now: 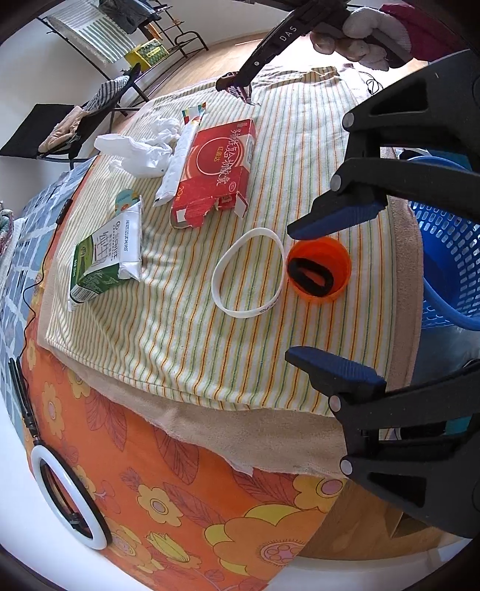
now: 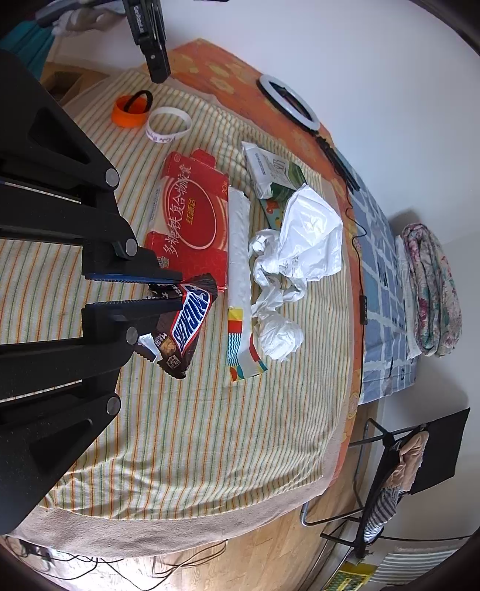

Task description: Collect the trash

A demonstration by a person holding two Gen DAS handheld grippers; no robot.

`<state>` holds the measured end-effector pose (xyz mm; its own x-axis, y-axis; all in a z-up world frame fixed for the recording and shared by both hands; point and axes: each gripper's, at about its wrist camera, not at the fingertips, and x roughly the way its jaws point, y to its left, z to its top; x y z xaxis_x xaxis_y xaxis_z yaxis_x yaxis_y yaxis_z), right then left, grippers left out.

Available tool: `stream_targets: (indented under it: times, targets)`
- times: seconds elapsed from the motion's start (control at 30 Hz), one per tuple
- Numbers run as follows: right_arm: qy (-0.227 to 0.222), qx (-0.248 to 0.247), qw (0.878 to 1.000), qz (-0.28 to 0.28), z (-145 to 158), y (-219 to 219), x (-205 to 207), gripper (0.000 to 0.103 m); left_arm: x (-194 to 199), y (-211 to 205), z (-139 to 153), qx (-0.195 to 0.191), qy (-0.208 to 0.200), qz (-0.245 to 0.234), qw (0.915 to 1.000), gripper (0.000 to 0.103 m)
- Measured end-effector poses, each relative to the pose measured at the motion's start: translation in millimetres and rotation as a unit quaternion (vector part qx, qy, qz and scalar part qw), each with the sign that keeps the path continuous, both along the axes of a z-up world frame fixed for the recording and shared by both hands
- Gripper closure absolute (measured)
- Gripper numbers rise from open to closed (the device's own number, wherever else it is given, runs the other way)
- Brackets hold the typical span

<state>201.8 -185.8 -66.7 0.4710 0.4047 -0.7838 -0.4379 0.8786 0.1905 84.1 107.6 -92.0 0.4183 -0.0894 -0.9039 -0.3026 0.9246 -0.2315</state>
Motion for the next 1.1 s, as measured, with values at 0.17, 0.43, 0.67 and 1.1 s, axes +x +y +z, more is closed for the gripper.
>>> stream_targets:
  times: [0.17, 0.43, 0.67, 1.1]
  targets:
    - [-0.002, -0.006, 1.0, 0.011, -2, 5, -5, 0.097, 2, -5, -13, 0.012, 0.013, -0.013, 0.9998, 0.047]
    - [-0.003, -0.004, 1.0, 0.015, 0, 5, -8, 0.097, 6, -6, -23, 0.015, 0.021, -0.019, 0.9995, 0.096]
    - [-0.008, -0.003, 1.0, 0.016, 2, 4, -10, 0.097, 6, -6, -10, 0.021, -0.011, -0.017, 0.9996, 0.098]
    - [-0.022, 0.016, 0.999, 0.026, 24, -3, -34, 0.097, -15, -28, 35, 0.026, -0.071, -0.047, 0.996, 0.098]
